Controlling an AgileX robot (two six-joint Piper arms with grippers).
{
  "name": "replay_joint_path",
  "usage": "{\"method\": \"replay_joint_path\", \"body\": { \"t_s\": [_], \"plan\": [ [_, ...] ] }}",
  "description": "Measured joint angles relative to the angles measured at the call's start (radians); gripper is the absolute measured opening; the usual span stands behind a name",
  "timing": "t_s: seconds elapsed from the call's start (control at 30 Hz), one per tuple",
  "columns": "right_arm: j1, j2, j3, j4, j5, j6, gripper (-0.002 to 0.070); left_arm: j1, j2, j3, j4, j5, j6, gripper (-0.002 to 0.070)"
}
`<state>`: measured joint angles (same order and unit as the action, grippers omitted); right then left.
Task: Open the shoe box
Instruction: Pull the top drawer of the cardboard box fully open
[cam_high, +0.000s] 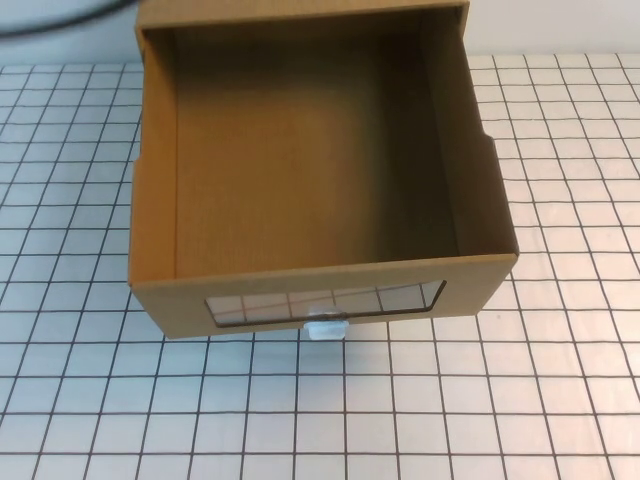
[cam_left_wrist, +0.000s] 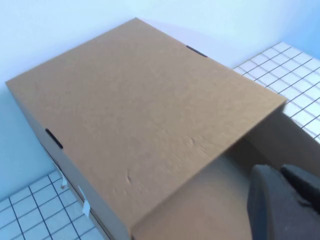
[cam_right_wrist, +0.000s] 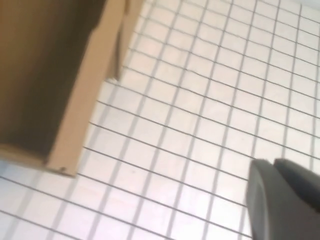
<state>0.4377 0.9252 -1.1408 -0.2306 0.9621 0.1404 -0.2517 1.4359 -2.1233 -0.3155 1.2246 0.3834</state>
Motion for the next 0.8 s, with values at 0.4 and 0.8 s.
{"method": "replay_joint_path", "body": {
  "t_s": [0.4, 0.8],
  "plan": [
    [-0.049, -0.383, 0.349, 0.239, -0.154, -0.049, -0.0013, 0.0, -0.707, 1.052, -0.005, -0.711, 0.033, -0.0002],
    [-0.049, -0.733, 0.72, 0.301, -0.499, -0.052, -0.0013, 0.0, -1.284, 1.81, -0.007, -1.092, 0.062, -0.0002]
  ]
}}
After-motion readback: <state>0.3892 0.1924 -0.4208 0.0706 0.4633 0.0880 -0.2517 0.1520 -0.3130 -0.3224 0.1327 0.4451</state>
